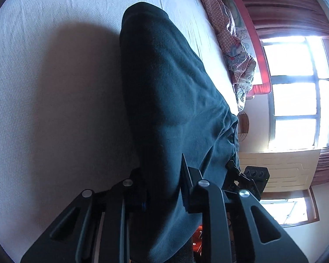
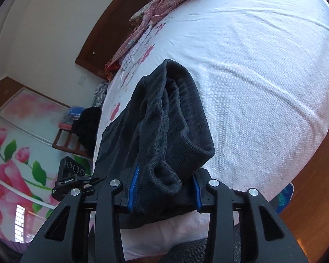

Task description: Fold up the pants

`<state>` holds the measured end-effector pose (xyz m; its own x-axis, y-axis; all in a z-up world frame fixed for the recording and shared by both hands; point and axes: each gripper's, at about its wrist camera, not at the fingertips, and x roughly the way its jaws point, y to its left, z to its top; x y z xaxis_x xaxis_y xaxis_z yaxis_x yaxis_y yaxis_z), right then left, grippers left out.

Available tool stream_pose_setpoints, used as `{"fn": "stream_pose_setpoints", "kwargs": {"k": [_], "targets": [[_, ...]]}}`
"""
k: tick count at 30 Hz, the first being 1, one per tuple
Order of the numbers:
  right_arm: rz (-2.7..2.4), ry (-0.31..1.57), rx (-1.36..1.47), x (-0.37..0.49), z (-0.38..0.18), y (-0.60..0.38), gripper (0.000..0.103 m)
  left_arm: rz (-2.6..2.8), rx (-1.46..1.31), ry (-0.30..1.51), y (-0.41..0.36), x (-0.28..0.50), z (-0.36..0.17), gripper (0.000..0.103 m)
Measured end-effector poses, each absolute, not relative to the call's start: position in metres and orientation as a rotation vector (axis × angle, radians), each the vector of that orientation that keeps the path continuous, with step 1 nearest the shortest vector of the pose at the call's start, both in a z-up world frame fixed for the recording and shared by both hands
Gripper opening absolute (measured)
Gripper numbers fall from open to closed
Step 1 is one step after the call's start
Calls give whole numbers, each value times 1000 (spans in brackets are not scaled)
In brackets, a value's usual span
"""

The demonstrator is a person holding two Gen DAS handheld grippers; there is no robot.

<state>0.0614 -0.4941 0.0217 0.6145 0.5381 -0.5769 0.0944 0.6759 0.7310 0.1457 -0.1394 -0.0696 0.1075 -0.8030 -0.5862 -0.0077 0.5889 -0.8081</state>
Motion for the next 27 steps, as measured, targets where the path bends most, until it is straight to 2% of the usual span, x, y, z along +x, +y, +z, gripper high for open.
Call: {"fn": "stream_pose_setpoints", "kwargs": {"k": [14,27], "targets": [[363,884,708,92,71,-453,36,-735,-822,1232,-102,156,-18,20],[567,853,707,226,85,-333,36,-563,-792,1056,31,217,44,20]]}}
